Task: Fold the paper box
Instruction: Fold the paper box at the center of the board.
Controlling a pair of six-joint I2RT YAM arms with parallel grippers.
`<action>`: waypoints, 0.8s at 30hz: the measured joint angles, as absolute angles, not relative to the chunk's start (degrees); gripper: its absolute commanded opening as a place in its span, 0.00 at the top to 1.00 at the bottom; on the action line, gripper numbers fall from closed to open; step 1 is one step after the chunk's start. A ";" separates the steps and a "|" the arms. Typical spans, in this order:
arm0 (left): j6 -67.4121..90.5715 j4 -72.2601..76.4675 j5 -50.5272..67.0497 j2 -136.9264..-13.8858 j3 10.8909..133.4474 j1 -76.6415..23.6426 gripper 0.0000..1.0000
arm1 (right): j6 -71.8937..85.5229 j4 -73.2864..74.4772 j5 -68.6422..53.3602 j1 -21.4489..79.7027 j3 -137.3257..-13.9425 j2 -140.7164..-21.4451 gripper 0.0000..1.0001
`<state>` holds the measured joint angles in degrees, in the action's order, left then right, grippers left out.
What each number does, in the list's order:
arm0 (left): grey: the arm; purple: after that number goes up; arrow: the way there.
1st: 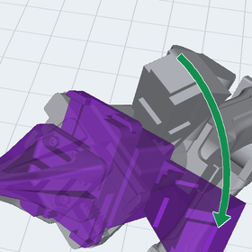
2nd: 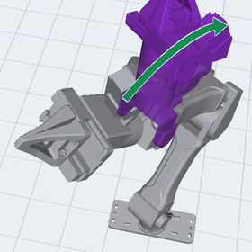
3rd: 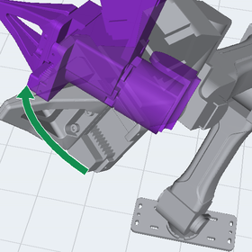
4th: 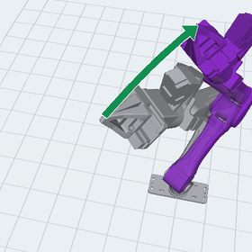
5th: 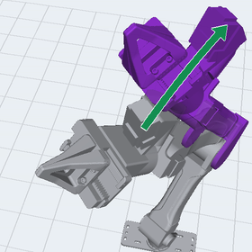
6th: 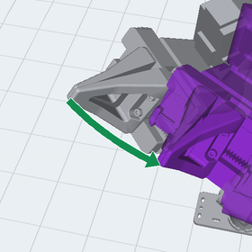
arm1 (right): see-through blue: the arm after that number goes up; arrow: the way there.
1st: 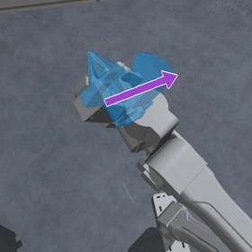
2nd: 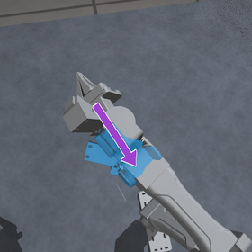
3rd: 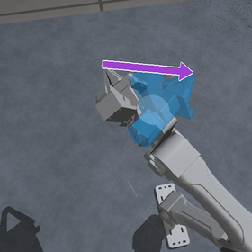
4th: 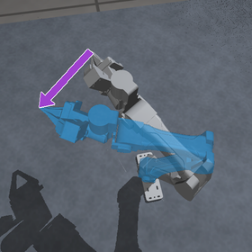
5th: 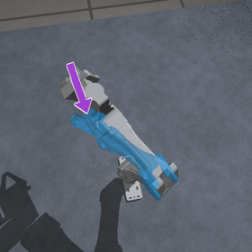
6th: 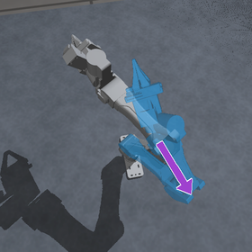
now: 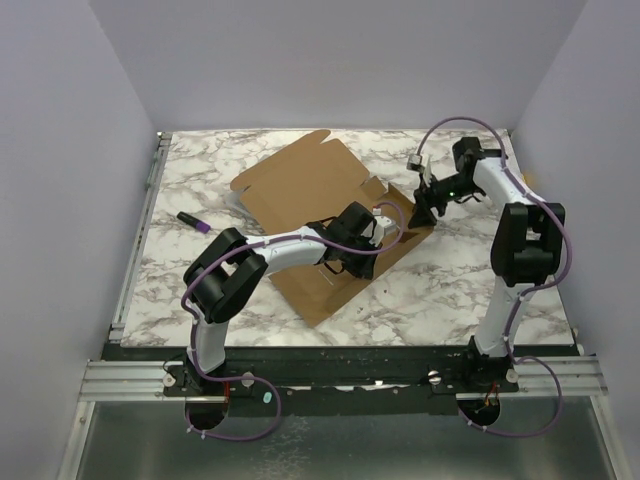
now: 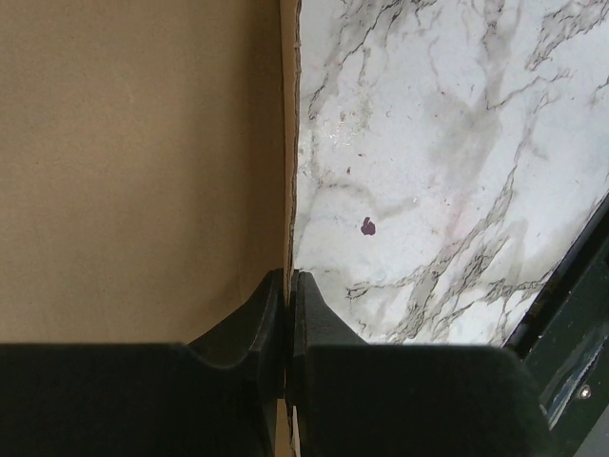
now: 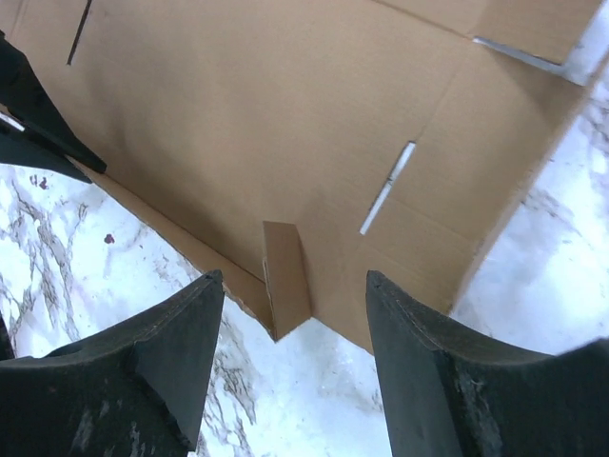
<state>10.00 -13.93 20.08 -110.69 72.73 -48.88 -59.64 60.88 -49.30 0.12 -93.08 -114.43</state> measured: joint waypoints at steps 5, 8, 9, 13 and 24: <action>10.02 -13.98 20.08 -110.69 72.75 -49.25 1.00 | -56.80 57.36 -46.74 3.27 -89.47 -114.32 0.35; 10.04 -13.98 20.08 -110.69 72.75 -49.25 1.00 | -54.59 55.16 -44.53 4.99 -88.07 -114.32 0.40; 10.04 -14.00 20.08 -110.69 72.75 -49.25 1.00 | -53.76 54.19 -43.70 5.43 -87.70 -114.32 0.42; 10.07 -14.00 20.08 -110.69 72.75 -49.28 1.00 | -51.37 50.87 -40.49 5.78 -86.48 -114.32 0.49; 10.26 -14.46 20.01 -110.69 72.99 -49.39 1.00 | -46.17 43.51 -34.65 5.89 -80.95 -111.53 0.76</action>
